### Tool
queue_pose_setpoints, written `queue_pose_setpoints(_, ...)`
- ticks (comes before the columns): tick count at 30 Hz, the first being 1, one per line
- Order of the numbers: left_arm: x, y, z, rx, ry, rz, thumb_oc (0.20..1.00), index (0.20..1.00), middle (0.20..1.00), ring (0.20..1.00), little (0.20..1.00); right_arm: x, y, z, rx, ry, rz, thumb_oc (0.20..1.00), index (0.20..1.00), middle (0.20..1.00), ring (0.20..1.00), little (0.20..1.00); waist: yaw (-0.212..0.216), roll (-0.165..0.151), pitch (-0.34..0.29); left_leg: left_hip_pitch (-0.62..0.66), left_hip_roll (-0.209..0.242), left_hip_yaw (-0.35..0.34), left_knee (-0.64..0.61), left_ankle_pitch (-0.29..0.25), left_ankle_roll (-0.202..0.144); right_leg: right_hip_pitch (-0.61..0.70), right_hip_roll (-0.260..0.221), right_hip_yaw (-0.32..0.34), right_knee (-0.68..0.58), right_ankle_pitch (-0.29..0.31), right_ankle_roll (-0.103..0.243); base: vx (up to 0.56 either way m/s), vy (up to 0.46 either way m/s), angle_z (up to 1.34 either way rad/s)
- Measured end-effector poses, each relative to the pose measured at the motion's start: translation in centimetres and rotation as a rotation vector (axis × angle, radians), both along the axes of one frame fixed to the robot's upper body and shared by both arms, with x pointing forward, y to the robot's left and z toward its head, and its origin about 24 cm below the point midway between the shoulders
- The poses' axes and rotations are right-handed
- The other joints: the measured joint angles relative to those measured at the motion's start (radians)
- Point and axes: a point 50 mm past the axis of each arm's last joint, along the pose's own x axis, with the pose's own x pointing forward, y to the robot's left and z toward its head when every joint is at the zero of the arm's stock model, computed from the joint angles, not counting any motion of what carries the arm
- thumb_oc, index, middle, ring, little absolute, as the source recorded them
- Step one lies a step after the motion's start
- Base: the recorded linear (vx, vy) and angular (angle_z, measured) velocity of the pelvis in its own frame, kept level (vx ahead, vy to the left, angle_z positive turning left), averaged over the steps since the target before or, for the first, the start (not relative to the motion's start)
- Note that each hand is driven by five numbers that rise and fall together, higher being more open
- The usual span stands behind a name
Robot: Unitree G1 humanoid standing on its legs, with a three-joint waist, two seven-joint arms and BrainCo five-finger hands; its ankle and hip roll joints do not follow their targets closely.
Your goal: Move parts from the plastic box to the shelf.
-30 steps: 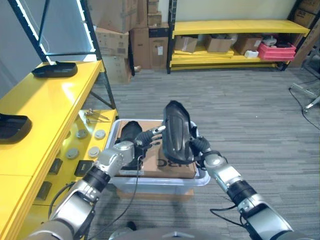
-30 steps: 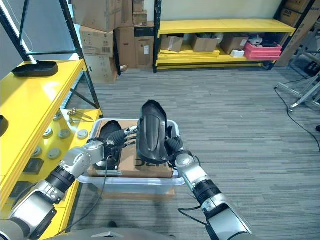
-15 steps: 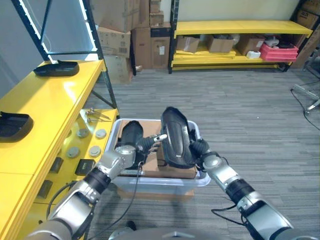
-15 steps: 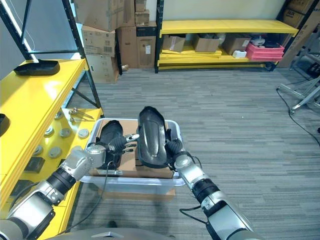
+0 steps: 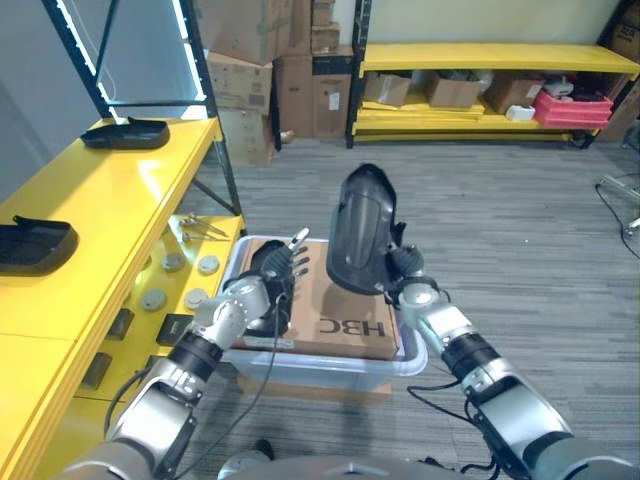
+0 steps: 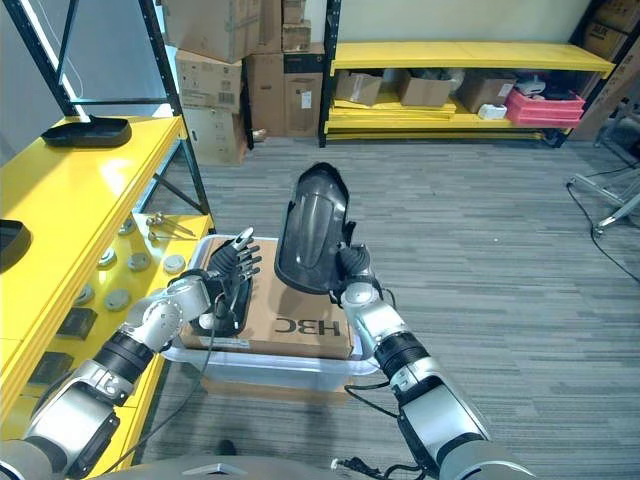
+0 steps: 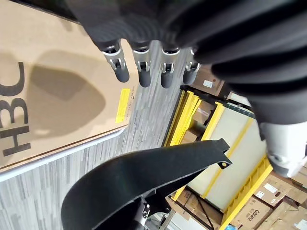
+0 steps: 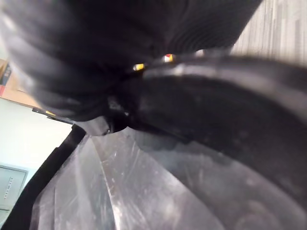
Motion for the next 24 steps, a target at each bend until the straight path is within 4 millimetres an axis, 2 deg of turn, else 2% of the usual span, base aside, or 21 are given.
queue_pose_setpoints(4, -0.1, -0.7, 0.0, 0.010, -0.012, -0.018, 1.000, 1.000, 1.000, 1.000, 1.000, 0.1, 0.0, 0.3, 0.001, -0.009, 0.005, 0.200, 0.200, 0.200, 0.200, 0.200, -0.008, -0.001, 0.001, 0.000, 0.000, 0.000, 0.000, 0.000, 0.000, 0.002, 0.002, -0.001, -0.003, 0.000, 0.000, 0.00, 0.000, 0.00)
queue_pose_setpoints(10, -0.1, -0.7, -0.2, 0.072, -0.049, -0.047, 1.000, 1.000, 1.000, 1.000, 1.000, 0.1, 0.2, 0.2, 0.008, 0.000, 0.029, 0.200, 0.200, 0.200, 0.200, 0.200, -0.024, -0.005, 0.003, 0.000, 0.001, 0.001, 0.000, 0.000, 0.000, 0.002, 0.002, 0.000, -0.003, 0.000, 0.000, 0.00, 0.000, 0.00)
queue_pose_setpoints(13, -0.5, -1.8, -0.4, 0.084, -0.058, -0.109, 1.000, 1.000, 1.000, 1.000, 1.000, 0.1, 0.4, 0.1, 0.015, 0.013, 0.056, 0.200, 0.200, 0.200, 0.200, 0.200, -0.027, -0.007, 0.004, 0.001, 0.001, 0.001, 0.000, 0.000, 0.000, 0.002, 0.002, 0.001, -0.003, 0.000, 0.000, 0.00, 0.000, 0.00)
queue_pose_setpoints(16, -0.9, -2.7, -0.5, 0.082, -0.055, -0.144, 1.000, 1.000, 1.000, 1.000, 1.000, 0.1, 1.1, -0.1, 0.015, 0.032, 0.098, 0.200, 0.200, 0.200, 0.200, 0.200, -0.030, -0.009, 0.006, 0.001, 0.001, 0.002, 0.000, 0.000, -0.001, 0.001, 0.002, 0.002, -0.003, 0.000, -0.001, 0.00, 0.000, 0.00)
queue_pose_setpoints(24, -0.7, -3.2, 0.0, 0.061, -0.054, -0.148, 1.000, 1.000, 1.000, 1.000, 1.000, -0.1, 2.7, -0.8, -0.024, 0.101, 0.206, 0.200, 0.200, 0.200, 0.200, 0.200, -0.024, -0.017, 0.010, 0.001, 0.001, 0.002, 0.000, 0.000, -0.001, 0.001, 0.002, 0.002, -0.002, 0.000, -0.001, 0.00, 0.000, 0.00)
